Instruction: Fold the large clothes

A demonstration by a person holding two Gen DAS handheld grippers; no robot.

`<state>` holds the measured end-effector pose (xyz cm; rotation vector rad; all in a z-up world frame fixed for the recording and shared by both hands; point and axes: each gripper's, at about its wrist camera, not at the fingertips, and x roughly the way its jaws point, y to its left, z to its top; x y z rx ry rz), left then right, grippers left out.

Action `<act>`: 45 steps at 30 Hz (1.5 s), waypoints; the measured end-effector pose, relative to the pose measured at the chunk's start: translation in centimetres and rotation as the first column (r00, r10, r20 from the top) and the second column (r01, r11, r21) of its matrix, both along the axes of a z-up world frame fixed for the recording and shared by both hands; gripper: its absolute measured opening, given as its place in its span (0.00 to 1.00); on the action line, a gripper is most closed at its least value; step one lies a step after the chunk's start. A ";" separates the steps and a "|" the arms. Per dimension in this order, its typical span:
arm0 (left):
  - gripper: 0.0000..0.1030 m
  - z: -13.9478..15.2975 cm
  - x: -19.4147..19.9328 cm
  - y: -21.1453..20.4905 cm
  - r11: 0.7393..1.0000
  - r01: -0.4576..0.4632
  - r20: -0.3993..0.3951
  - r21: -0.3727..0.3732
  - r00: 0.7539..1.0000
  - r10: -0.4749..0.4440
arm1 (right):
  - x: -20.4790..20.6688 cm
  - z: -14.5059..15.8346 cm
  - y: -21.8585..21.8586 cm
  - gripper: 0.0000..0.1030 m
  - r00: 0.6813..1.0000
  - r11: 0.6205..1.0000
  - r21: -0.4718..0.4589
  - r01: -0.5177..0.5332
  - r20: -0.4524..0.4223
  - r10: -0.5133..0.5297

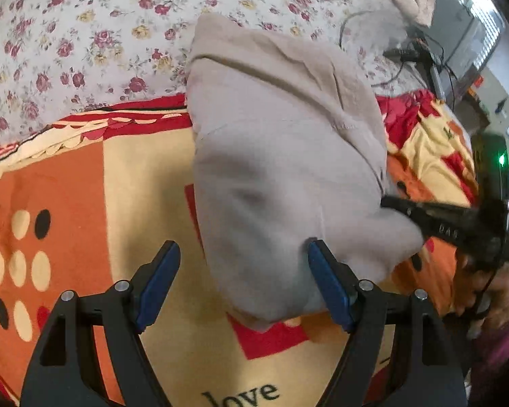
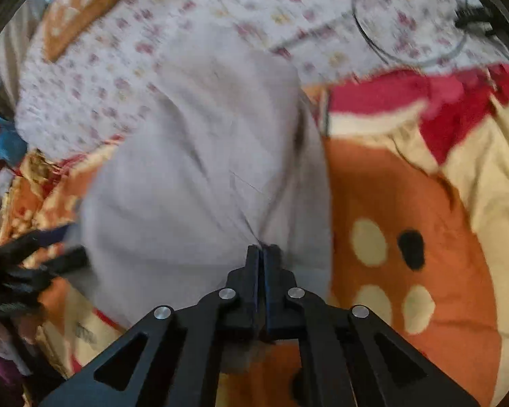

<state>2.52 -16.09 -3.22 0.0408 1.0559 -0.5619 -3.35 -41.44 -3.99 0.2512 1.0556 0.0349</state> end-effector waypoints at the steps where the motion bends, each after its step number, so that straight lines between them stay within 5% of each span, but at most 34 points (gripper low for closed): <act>1: 0.75 0.4 0.2 0.2 1.000 -0.017 0.005 -0.021 1.000 0.017 | -0.1 0.1 -0.2 0.00 1.000 1.000 0.015 0.003 0.006 -0.003; 5: 0.76 1.1 1.3 0.0 0.998 -0.051 0.018 -0.045 0.999 0.051 | -0.6 3.9 -0.1 0.09 0.993 0.999 -0.011 0.030 0.117 -0.028; 7: 0.76 0.9 2.0 -0.2 0.996 -0.072 0.012 -0.046 0.997 0.072 | 0.0 5.7 -0.2 0.34 0.980 0.997 -0.029 0.076 0.186 -0.069; 8: 0.76 0.7 2.5 -0.5 0.995 -0.093 0.003 -0.045 0.996 0.093 | 0.4 6.1 -0.2 0.62 0.976 0.996 -0.027 0.088 0.202 -0.081; 9: 0.76 0.4 2.9 -0.6 0.993 -0.107 -0.005 -0.042 0.994 0.107 | 1.5 6.5 -0.1 0.69 0.971 0.995 -0.021 0.099 0.220 -0.092; 14: 0.76 -0.3 4.3 -1.4 0.991 -0.132 0.003 -0.012 0.991 0.132 | 7.6 4.6 0.5 0.66 0.975 0.984 -0.106 0.144 0.187 -0.122; 15: 0.76 -0.4 4.6 -1.6 0.991 -0.134 0.004 -0.004 0.991 0.134 | 8.5 4.0 0.3 0.48 0.976 0.984 -0.097 0.149 0.175 -0.130; 16: 0.76 -0.5 4.8 -1.7 0.991 -0.136 0.004 -0.002 0.991 0.136 | 9.2 3.3 -0.1 0.14 0.979 0.988 -0.068 0.140 0.158 -0.127; 17: 0.76 -0.7 5.3 -1.8 0.990 -0.138 -0.001 -0.003 0.990 0.138 | 9.6 2.7 -0.3 0.05 0.983 0.992 -0.037 0.124 0.143 -0.118; 22: 0.80 -2.0 7.1 -2.8 0.989 -0.146 -0.035 -0.003 0.989 0.146 | 7.9 1.5 -2.0 0.00 0.968 0.980 -0.045 0.192 0.172 -0.182; 27: 0.80 -2.6 7.0 -2.8 0.991 -0.129 -0.085 -0.036 0.988 0.125 | 8.2 -1.4 -4.4 0.01 0.966 0.969 0.009 0.249 0.076 -0.249; 29: 0.80 -2.0 6.4 -1.8 0.994 -0.092 -0.081 -0.055 0.993 0.088 | 7.2 0.2 -5.0 0.14 0.963 0.968 0.029 0.250 0.100 -0.252; 32: 0.83 -2.0 6.2 -0.1 0.992 -0.081 -0.133 -0.097 0.989 0.068 | 5.6 2.0 -5.5 0.83 0.970 0.977 0.035 0.209 0.124 -0.211; 33: 0.83 -2.3 6.2 0.4 0.989 -0.082 -0.156 -0.121 0.986 0.063 | 5.1 2.2 -5.6 0.86 0.975 0.983 0.060 0.171 0.135 -0.178; 38: 1.00 -4.7 6.5 0.4 0.977 -0.104 -0.254 -0.185 0.966 0.055 | 5.0 0.2 -4.8 0.87 0.994 0.987 0.150 0.061 0.079 -0.073; 41: 0.96 -4.8 6.6 -0.1 0.974 -0.089 -0.269 -0.206 0.963 0.031 | 6.3 -2.0 -4.3 0.75 0.999 0.963 0.268 0.017 0.045 -0.031; 42: 0.73 -4.6 6.5 -0.3 0.973 -0.078 -0.274 -0.218 0.962 0.016 | 6.8 -2.7 -4.2 0.49 0.999 0.941 0.339 0.010 0.033 -0.022; 45: 0.30 -1.6 5.3 -0.5 0.976 0.000 -0.205 -0.216 0.978 -0.046 | 6.5 -1.6 -3.8 0.26 0.998 0.926 0.378 0.022 0.039 -0.039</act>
